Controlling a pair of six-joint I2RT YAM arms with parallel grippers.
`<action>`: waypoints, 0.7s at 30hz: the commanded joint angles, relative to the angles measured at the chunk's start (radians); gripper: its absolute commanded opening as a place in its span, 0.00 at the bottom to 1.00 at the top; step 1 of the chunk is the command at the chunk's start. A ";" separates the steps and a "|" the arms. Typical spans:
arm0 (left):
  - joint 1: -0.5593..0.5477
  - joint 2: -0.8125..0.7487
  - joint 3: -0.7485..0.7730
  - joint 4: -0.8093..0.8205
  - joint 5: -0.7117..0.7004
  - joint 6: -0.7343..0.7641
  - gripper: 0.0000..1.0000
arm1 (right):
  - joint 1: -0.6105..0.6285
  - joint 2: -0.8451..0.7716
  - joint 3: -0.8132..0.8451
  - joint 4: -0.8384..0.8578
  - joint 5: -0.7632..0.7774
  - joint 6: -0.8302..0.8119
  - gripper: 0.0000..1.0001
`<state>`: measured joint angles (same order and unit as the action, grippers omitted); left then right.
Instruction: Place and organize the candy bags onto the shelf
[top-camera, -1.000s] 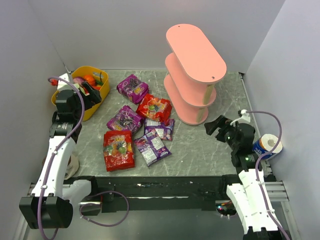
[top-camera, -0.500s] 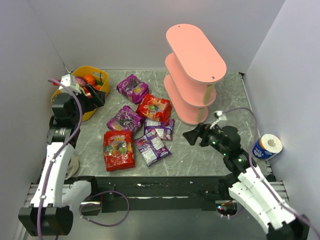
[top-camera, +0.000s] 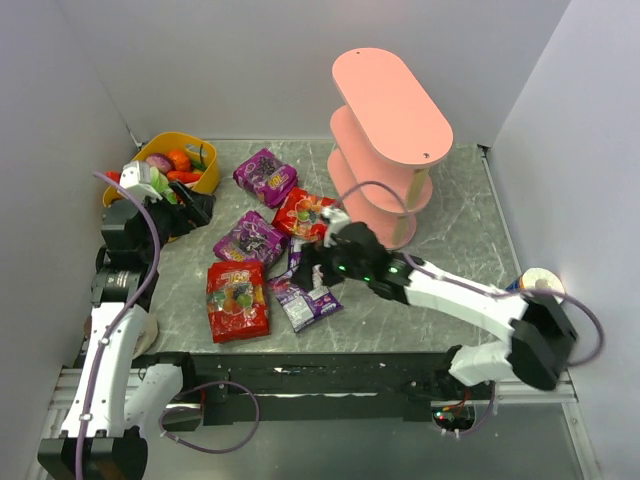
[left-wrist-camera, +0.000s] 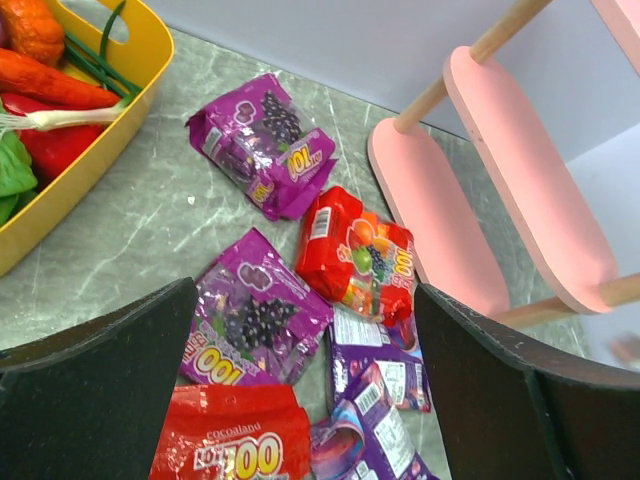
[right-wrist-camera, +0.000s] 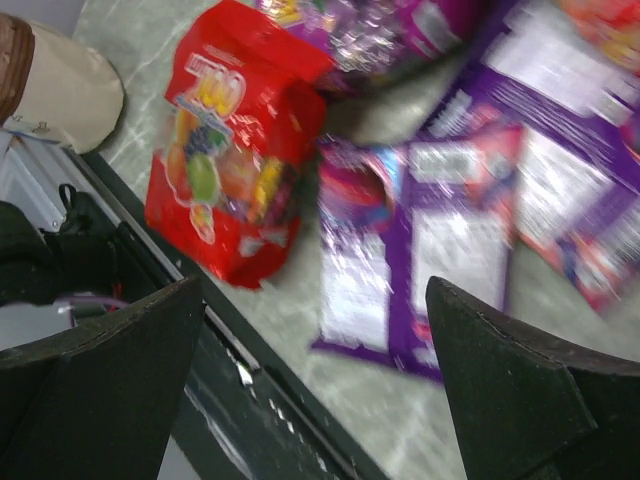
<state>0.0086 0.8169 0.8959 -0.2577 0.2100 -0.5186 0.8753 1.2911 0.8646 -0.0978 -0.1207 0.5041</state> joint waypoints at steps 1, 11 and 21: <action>-0.001 -0.047 0.003 -0.026 0.034 -0.027 0.96 | 0.054 0.169 0.181 0.001 -0.040 -0.062 0.97; -0.001 -0.039 0.043 -0.072 0.065 -0.029 0.96 | 0.140 0.523 0.399 -0.026 -0.161 -0.090 0.95; -0.001 -0.028 0.074 -0.084 0.080 -0.009 0.96 | 0.145 0.703 0.491 -0.020 -0.241 -0.055 0.94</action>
<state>0.0086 0.7868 0.9119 -0.3389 0.2722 -0.5354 1.0187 1.9602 1.2892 -0.1253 -0.3256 0.4335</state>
